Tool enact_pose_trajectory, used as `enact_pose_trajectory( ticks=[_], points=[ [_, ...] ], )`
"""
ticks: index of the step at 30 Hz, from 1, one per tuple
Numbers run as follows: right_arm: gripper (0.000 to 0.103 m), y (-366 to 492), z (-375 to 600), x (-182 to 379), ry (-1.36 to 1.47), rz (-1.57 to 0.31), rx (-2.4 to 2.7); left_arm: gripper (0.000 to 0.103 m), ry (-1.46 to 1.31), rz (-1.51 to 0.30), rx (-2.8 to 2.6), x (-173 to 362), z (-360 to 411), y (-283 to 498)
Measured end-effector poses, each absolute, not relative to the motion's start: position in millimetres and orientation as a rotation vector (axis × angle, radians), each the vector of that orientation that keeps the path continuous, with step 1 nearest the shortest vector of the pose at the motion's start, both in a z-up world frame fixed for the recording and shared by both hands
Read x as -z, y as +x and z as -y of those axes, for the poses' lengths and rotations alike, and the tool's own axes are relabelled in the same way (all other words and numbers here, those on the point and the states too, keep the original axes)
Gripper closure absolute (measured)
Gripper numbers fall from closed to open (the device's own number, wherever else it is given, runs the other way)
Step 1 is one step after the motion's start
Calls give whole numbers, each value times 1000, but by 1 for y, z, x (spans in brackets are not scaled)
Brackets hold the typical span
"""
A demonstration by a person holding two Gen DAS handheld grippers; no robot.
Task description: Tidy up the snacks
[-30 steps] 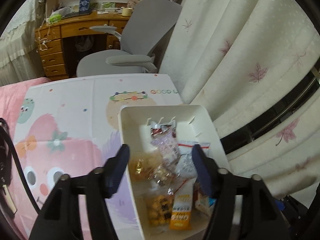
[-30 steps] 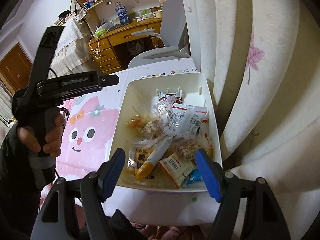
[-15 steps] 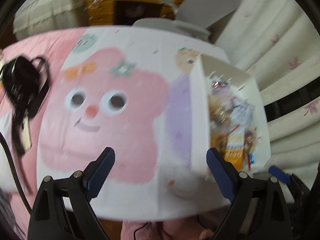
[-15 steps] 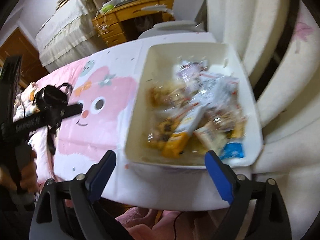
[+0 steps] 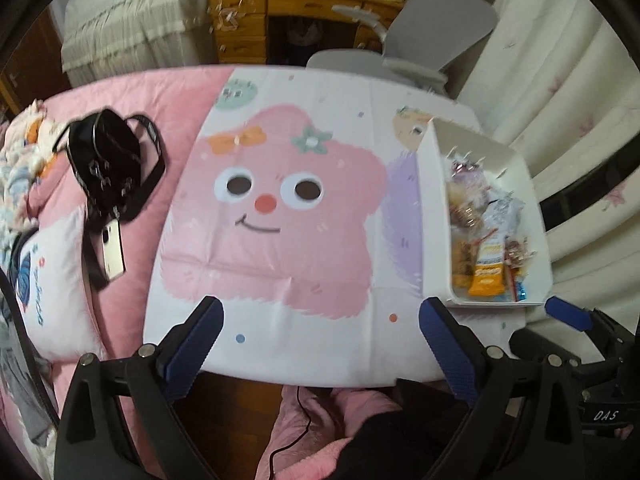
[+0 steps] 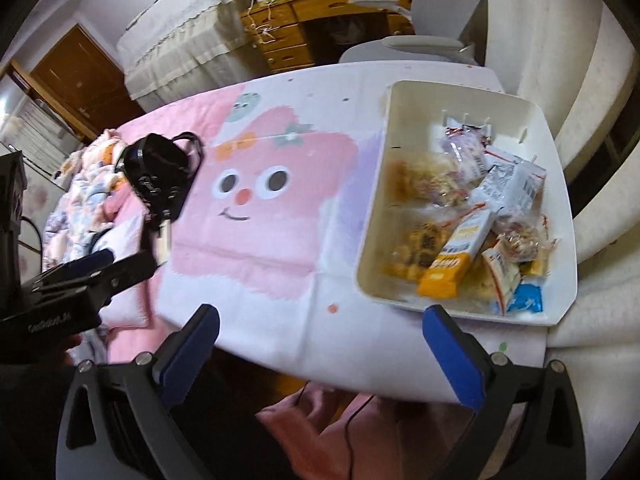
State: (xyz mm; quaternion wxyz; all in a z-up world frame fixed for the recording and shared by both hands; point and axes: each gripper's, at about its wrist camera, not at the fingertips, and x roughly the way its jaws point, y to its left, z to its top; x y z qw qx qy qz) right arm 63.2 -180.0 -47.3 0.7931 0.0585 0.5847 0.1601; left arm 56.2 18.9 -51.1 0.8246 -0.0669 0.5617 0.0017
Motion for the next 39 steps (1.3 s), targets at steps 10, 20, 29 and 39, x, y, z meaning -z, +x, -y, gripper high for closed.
enact_pose_trajectory(
  ticks=[10,20,29,39],
  points=[
    [1,39,183,-13,190,-1203,-316,1,-74,-1110,51,-8,5,47],
    [1,4,190,-33,138,-1056,-159,1,36,-1014,2,-12,30,31],
    [0,5,203,-20,163,-1067,-95,1,87,-996,10,-9,51,39],
    [0,6,209,-19,146,-1067,-85,1,86,-997,5,-7,58,40]
  ],
)
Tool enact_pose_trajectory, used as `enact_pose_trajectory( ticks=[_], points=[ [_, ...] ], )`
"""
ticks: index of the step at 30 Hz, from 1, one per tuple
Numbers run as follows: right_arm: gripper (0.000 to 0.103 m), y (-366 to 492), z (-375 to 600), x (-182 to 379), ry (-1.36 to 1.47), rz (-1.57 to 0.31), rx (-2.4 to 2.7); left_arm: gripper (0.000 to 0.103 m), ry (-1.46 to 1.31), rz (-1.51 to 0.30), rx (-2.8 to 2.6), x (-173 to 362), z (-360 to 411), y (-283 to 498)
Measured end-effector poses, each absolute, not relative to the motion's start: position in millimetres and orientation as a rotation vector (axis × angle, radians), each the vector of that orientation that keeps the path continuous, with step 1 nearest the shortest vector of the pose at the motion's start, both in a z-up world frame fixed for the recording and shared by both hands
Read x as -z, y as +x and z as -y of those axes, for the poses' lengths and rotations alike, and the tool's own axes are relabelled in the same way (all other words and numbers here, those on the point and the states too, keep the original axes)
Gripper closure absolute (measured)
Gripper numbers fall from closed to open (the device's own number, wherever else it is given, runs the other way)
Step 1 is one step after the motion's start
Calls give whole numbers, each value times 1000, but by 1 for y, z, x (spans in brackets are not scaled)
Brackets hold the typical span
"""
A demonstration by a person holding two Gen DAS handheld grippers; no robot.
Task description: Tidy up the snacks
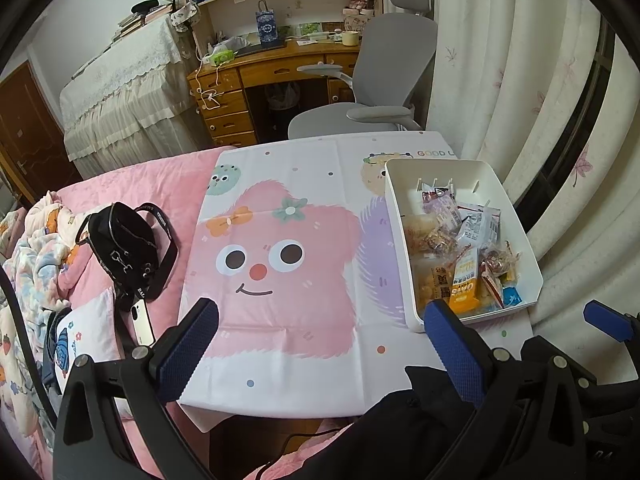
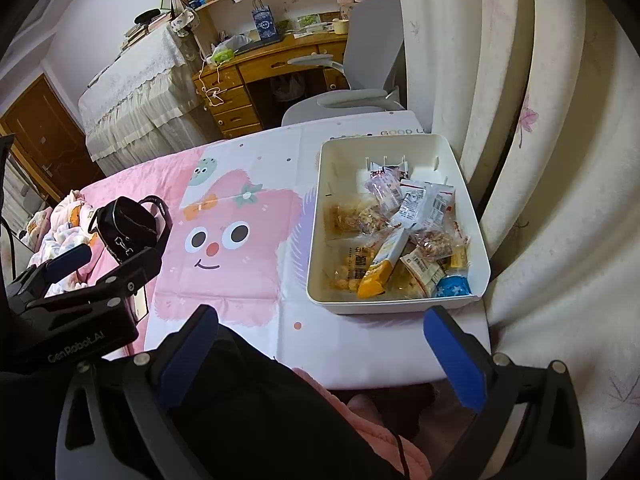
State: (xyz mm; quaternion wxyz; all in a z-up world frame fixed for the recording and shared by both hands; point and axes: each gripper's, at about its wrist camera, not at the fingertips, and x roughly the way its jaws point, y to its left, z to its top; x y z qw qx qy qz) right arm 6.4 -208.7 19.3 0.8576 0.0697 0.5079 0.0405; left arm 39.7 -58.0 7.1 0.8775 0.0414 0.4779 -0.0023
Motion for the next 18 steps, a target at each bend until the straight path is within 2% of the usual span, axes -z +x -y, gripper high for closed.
enact_pose_trajectory(
  ticks=[18],
  points=[
    [0,17,228,-10,144,-1122,-97,1,82,-1016,1,-1,69,39]
  ],
)
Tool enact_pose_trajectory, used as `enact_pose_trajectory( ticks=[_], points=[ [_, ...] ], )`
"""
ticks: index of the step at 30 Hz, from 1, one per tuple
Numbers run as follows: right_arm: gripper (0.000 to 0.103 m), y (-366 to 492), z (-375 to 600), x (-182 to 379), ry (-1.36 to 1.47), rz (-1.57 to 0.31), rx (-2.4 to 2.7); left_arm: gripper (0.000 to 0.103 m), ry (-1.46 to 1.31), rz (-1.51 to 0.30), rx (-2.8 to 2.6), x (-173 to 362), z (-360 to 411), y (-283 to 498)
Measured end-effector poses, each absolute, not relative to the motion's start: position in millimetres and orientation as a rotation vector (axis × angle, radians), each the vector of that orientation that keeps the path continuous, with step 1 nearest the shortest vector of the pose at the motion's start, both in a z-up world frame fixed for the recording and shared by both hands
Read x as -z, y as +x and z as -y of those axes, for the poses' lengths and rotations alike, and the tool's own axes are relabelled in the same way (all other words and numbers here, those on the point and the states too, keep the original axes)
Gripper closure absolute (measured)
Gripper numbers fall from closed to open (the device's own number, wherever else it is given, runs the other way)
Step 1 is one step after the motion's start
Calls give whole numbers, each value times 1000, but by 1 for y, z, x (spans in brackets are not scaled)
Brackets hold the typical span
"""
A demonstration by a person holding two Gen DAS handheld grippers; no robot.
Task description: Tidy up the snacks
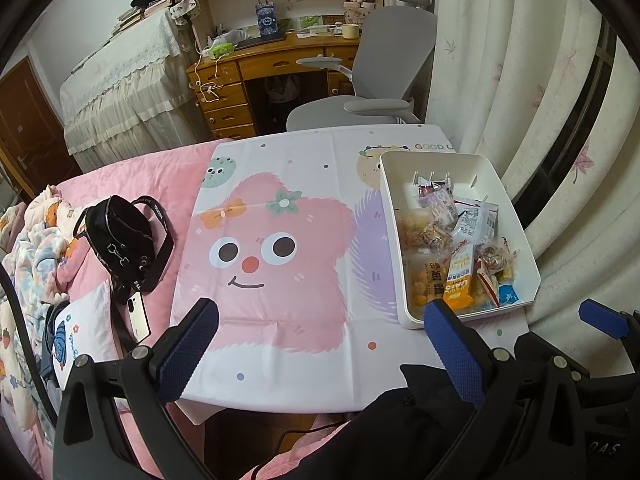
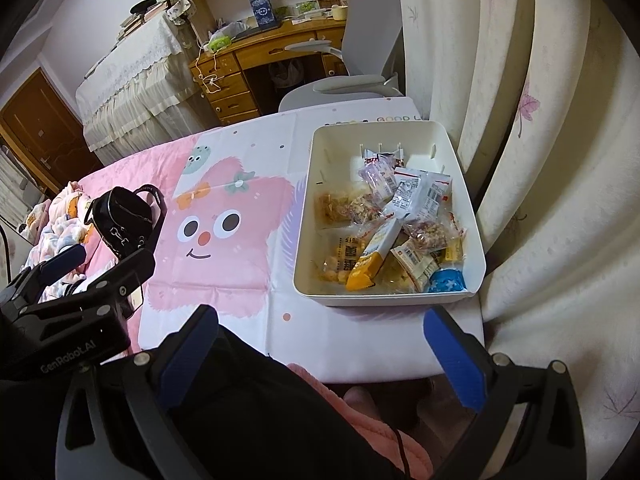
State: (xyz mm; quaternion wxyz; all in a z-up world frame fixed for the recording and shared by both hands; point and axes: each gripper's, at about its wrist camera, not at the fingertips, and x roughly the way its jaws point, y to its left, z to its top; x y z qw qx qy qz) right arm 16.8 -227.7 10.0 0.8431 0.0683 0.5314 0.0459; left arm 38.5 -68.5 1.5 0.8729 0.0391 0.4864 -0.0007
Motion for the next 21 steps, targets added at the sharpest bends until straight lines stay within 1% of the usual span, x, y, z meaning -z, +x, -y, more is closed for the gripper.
enact_pose_trajectory(
  ticks=[21],
  points=[
    [0,31,229,0,155,-1163,-82,1,81,-1030,4,5,64,42]
  ],
)
